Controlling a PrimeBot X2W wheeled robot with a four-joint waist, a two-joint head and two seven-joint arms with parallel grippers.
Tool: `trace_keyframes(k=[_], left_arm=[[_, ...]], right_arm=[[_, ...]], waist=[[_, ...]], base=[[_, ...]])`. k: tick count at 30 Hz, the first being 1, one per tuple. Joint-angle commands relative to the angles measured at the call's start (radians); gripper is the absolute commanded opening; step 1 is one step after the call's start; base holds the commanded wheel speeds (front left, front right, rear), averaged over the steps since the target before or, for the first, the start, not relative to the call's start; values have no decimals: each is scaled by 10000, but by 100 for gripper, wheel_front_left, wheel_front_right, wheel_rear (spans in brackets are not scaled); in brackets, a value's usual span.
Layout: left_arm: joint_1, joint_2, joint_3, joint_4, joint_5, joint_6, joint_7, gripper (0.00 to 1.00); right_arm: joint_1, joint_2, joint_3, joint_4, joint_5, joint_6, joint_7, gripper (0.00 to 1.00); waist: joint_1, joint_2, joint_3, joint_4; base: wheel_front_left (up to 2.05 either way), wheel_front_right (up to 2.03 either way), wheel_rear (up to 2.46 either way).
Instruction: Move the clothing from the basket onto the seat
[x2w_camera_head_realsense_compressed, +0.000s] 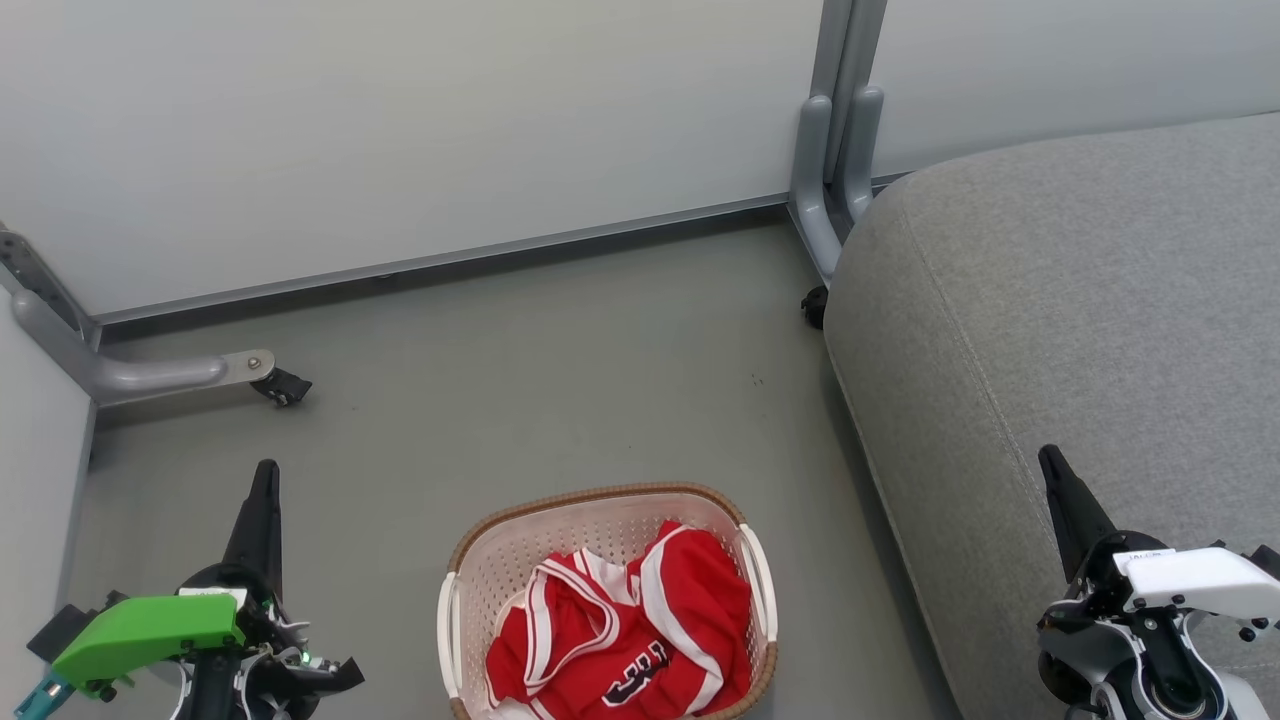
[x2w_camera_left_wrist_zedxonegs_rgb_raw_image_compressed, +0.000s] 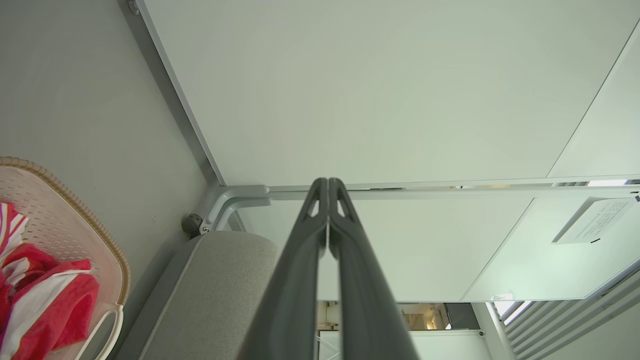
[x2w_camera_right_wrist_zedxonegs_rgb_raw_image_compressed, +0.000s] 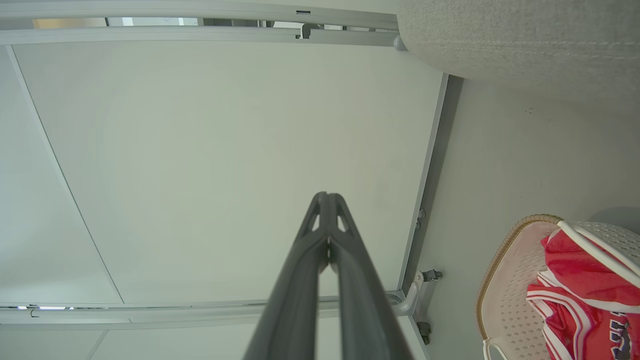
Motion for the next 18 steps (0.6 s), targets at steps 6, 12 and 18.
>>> trace_keyframes(k=[6,12,18], left_arm=[[-112,15,11,2,-32,-44,25,0],[-112,15,11,3,-32,-44,25,0],[-112,15,11,2,-32,-44,25,0]], right_arm=[[-89,-57,-24,31,41,-3,12,0],[-89,-57,-24,31,41,-3,12,0],[-89,-57,-24,31,41,-3,12,0]], waist=[[0,0,0,0],[0,0,0,0],[0,0,0,0]], base=[[0,0,0],[0,0,0],[0,0,0]])
